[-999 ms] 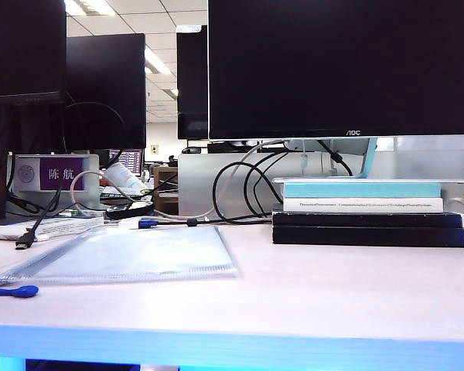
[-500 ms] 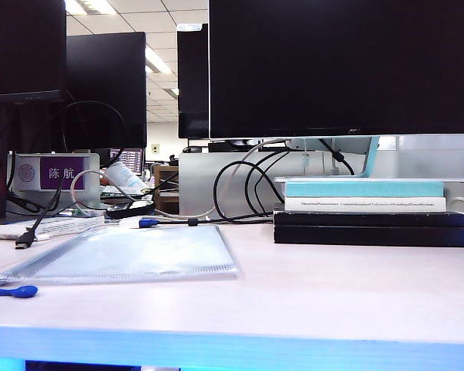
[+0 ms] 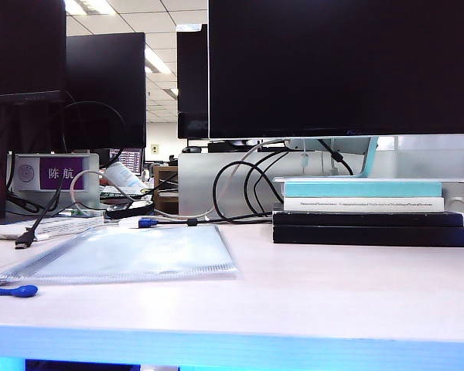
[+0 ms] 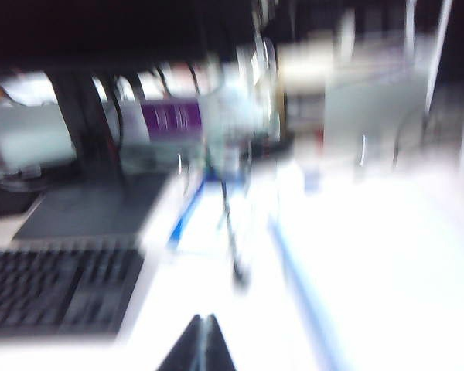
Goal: Pick up the transparent plastic file bag with a blue zipper and open its zipper.
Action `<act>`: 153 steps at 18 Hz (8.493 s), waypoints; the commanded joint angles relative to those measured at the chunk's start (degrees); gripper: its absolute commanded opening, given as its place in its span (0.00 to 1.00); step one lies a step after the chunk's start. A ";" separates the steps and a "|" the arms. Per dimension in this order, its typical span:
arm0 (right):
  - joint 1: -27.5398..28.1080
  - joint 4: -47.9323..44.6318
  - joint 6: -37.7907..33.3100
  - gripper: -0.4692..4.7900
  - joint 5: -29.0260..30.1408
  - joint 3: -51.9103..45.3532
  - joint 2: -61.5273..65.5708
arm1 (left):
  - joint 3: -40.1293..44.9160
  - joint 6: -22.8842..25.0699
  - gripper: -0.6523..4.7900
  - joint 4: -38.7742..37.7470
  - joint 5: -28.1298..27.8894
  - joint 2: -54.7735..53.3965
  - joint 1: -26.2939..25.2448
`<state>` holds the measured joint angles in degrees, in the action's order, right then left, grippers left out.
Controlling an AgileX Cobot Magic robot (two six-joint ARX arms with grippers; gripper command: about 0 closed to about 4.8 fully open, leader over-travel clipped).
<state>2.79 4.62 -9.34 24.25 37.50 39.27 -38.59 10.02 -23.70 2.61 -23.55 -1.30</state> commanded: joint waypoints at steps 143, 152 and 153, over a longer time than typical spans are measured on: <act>-50.80 24.11 42.32 0.08 -22.60 50.97 58.90 | -1.62 2.03 0.80 18.05 25.73 -46.27 18.73; -50.80 24.30 42.34 0.08 -21.79 50.95 58.90 | -1.62 4.57 0.79 28.41 31.26 -47.43 18.73; -50.80 24.28 42.32 0.08 -21.03 50.97 58.90 | -1.64 4.57 0.77 29.27 31.26 -47.74 18.73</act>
<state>-47.90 29.47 33.21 2.09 88.18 98.48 -40.05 14.22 3.01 32.88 -71.20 17.34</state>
